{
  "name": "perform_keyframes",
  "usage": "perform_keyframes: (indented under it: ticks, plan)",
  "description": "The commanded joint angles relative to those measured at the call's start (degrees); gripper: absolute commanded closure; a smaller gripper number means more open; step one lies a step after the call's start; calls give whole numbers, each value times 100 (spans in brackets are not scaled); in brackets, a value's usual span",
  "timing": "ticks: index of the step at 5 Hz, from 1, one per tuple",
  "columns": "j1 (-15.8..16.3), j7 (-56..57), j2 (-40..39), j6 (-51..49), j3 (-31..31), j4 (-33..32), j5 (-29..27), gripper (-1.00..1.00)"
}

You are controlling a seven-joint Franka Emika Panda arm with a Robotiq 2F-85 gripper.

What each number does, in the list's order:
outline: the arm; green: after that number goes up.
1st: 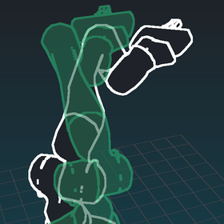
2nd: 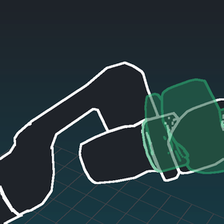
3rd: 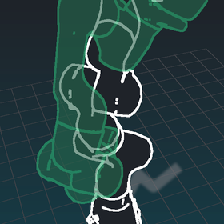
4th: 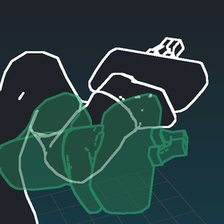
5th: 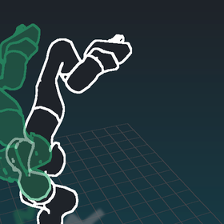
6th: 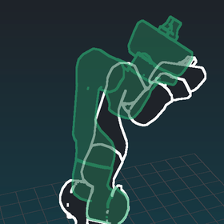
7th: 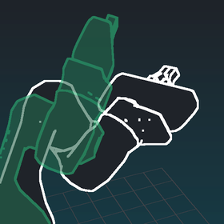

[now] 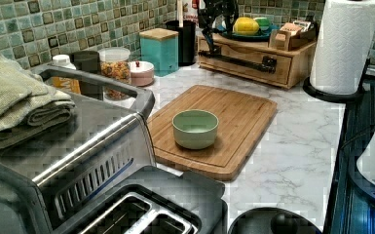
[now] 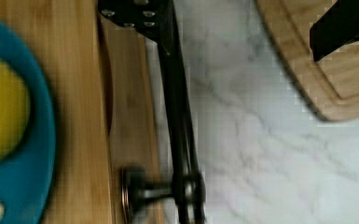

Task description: Open the drawer.

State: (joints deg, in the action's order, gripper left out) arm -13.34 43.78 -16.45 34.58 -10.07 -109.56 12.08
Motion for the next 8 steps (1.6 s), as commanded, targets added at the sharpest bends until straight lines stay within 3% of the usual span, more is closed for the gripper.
perform_keyframes:
  ticks: [1,6,7,8]
  plan:
    - [-30,551,-71,487,31,198,375,-100]
    - [-468,562,115,917,-249,-522,295,-100]
    - [-873,407,121,1052,114,-658,301,-100]
    - [-760,299,128,1369,23,-856,183,-100]
